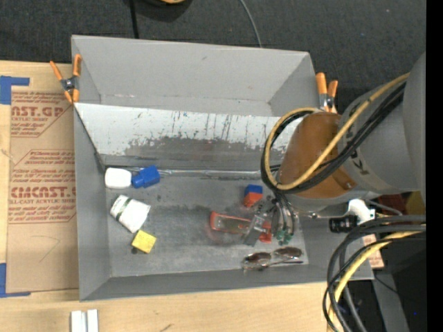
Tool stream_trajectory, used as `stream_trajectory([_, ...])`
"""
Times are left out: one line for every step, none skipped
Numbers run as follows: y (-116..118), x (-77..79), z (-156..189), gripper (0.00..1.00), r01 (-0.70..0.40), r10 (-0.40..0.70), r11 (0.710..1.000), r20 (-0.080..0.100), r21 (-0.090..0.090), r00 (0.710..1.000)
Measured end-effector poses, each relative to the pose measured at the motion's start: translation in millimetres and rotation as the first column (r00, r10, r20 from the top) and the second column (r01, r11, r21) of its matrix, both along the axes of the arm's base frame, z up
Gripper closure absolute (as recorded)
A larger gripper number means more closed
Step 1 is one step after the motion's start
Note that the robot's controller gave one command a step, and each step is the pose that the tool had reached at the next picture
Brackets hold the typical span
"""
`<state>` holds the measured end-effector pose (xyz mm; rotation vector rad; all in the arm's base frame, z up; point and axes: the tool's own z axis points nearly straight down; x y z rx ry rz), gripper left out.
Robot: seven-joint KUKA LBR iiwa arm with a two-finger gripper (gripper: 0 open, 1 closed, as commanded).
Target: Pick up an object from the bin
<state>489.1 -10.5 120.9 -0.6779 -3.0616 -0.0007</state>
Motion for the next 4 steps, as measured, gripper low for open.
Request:
stream_trajectory([0, -0.7, 21, 1.00, 0.000, 0.000, 1.000, -0.003, 0.000, 1.000])
stream_trajectory([0, 0.6, 41, 1.00, -0.001, 0.001, 1.000, 0.003, 0.000, 1.000])
stream_trajectory([0, 0.9, 55, 1.00, -0.001, 0.001, 1.000, 0.003, 0.000, 1.000])
stream_trajectory([0, 0.7, 67, 1.00, -0.001, 0.001, 1.000, 0.002, 0.000, 1.000])
